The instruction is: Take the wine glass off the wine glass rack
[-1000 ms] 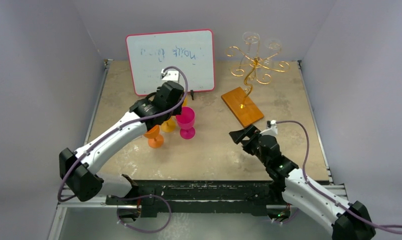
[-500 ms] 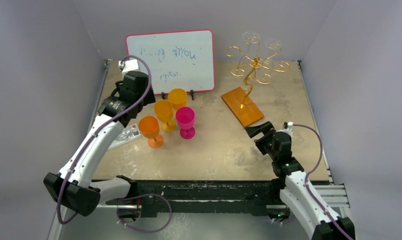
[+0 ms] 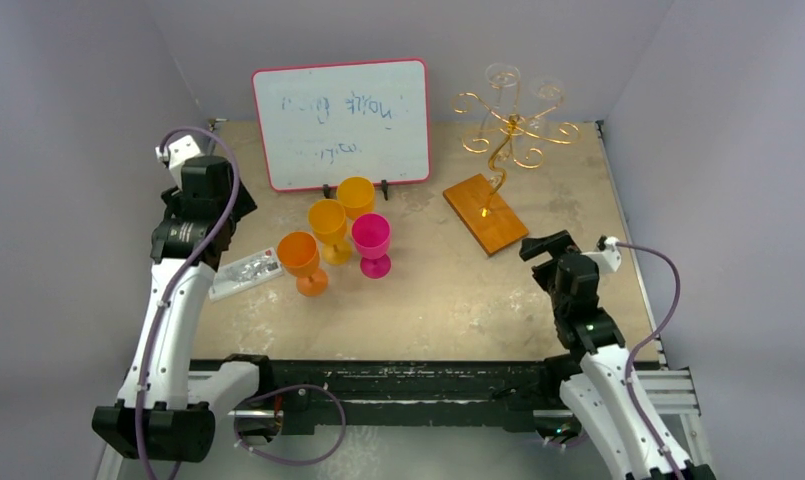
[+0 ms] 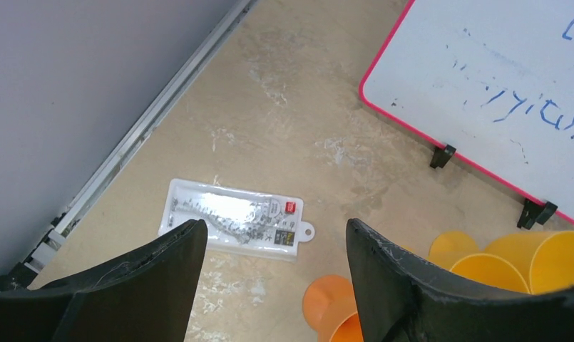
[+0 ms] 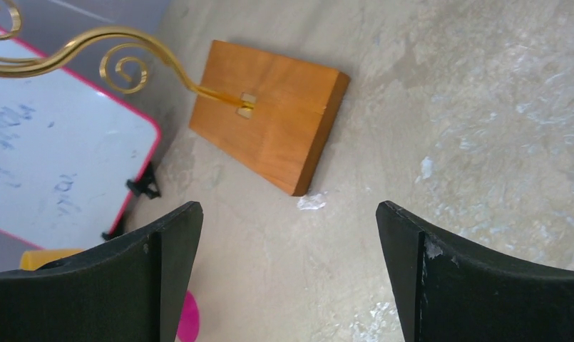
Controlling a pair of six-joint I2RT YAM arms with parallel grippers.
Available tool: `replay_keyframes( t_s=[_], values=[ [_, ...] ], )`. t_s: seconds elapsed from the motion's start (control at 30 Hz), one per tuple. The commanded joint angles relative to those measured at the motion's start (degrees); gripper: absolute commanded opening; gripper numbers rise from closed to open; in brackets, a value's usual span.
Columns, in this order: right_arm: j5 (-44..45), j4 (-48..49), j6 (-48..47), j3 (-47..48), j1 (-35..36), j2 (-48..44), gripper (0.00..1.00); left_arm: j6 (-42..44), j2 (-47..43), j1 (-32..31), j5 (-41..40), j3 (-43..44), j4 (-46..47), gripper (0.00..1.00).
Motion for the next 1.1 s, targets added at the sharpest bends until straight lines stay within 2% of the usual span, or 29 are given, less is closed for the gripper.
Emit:
replay_keyframes(
  t_s=[0.0,0.17,0.27,0.4,0.6,0.73,0.83,0.93,1.07],
  values=[
    [-1.9,3.0,-2.5,3.4,-4.9,7.6,0.95,-3.0,-5.3,0.2,0.6,-1.9,-0.8,0.71],
    [-19.3,9.7,-4.9,4.1,-19.8,13.2,0.97,-3.8,-9.4,0.2,0.3,-1.3,-5.2,0.77],
    [-26.9,9.3,-8.8,8.6,-23.2,16.8,1.00,-4.1,-11.1,0.2,1.5,-1.0,-6.9,0.78],
    [-24.5,2.8,-10.6,16.3,-23.2,20.2,1.00,-5.9,-13.1,0.2,4.6,-1.2,-8.4,0.80],
    [-9.8,-12.0,-9.8,26.2,-23.2,23.1,1.00,-5.8,-15.7,0.2,5.5,-1.5,-9.9,0.82],
    [-2.8,-13.5,-12.1,29.6,-23.2,22.2,1.00,-5.6,-16.1,0.2,7.0,-0.4,-11.1,0.83],
    [-3.6,-9.2,-16.9,31.8,-23.3,22.7,1.00,-5.4,-16.9,0.2,8.3,-0.5,-10.7,0.84],
    [-5.1,-11.2,-17.1,38.5,-23.9,26.8,1.00,-5.0,-17.0,0.2,8.8,-0.5,-9.9,0.84],
    [-11.4,-10.3,-18.7,44.3,-25.5,32.0,1.00,-4.2,-15.7,0.2,9.1,0.0,-9.8,0.84]
  ],
)
